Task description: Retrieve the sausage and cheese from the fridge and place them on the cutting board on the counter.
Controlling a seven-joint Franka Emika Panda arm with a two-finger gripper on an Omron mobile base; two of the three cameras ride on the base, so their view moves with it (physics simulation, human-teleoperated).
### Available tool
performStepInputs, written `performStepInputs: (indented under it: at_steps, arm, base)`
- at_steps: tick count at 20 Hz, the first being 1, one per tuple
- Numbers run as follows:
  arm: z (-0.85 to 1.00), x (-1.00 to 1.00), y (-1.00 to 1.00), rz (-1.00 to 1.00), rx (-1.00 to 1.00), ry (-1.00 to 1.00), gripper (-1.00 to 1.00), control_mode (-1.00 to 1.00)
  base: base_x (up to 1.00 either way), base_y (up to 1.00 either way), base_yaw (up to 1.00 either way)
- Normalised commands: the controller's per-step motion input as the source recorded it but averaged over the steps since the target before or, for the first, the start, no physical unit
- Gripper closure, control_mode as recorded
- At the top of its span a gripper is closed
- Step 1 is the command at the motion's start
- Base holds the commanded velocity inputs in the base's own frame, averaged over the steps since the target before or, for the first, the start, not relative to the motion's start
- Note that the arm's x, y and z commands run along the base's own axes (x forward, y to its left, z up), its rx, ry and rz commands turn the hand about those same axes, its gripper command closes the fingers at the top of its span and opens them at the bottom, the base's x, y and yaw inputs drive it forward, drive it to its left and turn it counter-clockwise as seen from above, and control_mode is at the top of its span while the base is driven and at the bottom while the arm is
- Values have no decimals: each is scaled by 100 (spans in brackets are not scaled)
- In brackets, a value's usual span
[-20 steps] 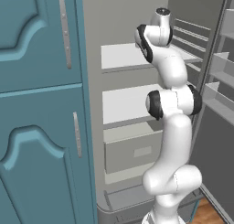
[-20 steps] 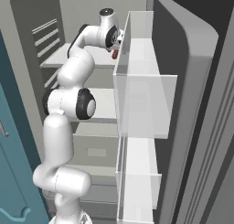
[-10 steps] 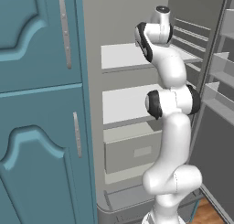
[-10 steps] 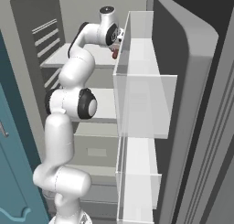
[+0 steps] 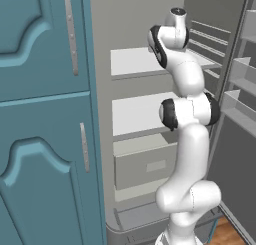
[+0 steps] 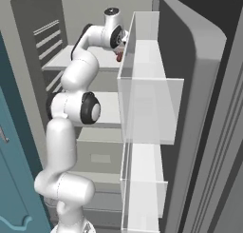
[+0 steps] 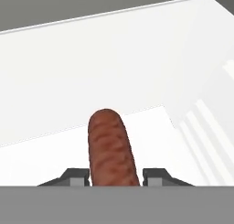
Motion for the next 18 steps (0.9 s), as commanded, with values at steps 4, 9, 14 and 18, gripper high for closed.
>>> performStepInputs:
  at_steps: [4, 9, 14, 18]
  arm:
    - [-100, -24, 0, 0, 2, 3, 100, -100]
    - [-100, -41, 0, 0, -3, -2, 100, -100]
    - [-23, -88, 5, -2, -7, -20, 100, -100]
    - [52, -100, 2, -1, 1, 8, 100, -100]
  base:
    - [0, 0, 0]
    - [0, 0, 0]
    - [0, 0, 0]
    - [0, 0, 0]
